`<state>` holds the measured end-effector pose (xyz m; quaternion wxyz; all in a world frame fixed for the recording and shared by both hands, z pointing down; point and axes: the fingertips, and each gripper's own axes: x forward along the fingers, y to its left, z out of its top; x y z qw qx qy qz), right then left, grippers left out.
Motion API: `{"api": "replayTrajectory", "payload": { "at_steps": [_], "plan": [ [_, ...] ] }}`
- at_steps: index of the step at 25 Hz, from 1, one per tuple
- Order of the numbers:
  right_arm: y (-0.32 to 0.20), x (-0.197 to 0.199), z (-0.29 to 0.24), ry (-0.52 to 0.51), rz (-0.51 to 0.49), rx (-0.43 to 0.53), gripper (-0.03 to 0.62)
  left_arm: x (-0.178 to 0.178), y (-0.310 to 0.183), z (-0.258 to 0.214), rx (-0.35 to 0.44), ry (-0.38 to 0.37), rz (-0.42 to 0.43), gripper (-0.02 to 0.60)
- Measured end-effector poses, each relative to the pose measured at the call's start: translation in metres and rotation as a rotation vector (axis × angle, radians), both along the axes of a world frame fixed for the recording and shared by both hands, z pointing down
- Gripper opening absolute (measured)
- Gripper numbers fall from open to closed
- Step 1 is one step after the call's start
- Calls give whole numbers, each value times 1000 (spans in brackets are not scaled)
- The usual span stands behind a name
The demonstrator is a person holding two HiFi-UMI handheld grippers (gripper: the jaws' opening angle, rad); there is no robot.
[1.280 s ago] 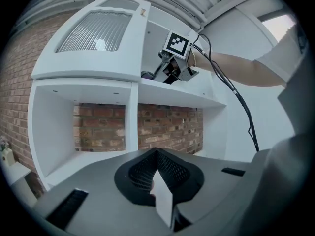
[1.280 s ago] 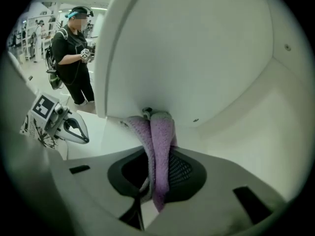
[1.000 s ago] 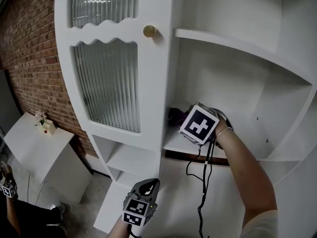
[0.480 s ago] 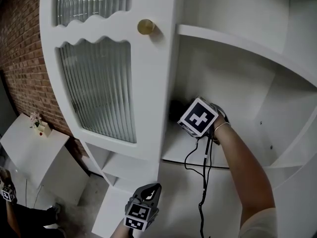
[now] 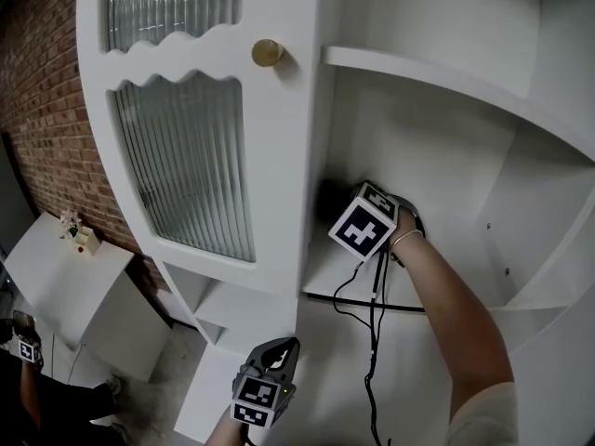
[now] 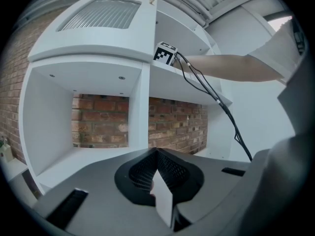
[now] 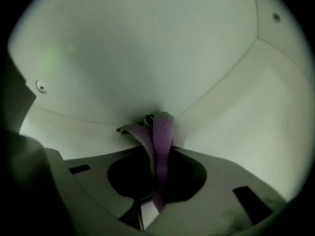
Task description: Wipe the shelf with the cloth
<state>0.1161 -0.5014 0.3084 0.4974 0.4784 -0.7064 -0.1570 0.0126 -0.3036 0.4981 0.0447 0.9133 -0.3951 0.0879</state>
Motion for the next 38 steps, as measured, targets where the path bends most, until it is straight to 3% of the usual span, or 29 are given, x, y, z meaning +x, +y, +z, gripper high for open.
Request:
{"api": "replayTrajectory", "payload": {
  "at_steps": [3,8,20,31,38],
  "plan": [
    [16,6,0,81,-11,14,72,2,5,-9,6,20,3,14],
    [67,23,-3,83,-7,-18,72,8,25,-18,7,29,22,14],
    [202,30,-4,162,-41,-265,72,25,69,-24,0,12,111,14],
    [205,39,13,86,65,-357,72,7,85,-15,-14,-2,146,14],
    [179,64,11,165,107,-311,72,12,75,-13,-11,4,109,14]
  ]
}}
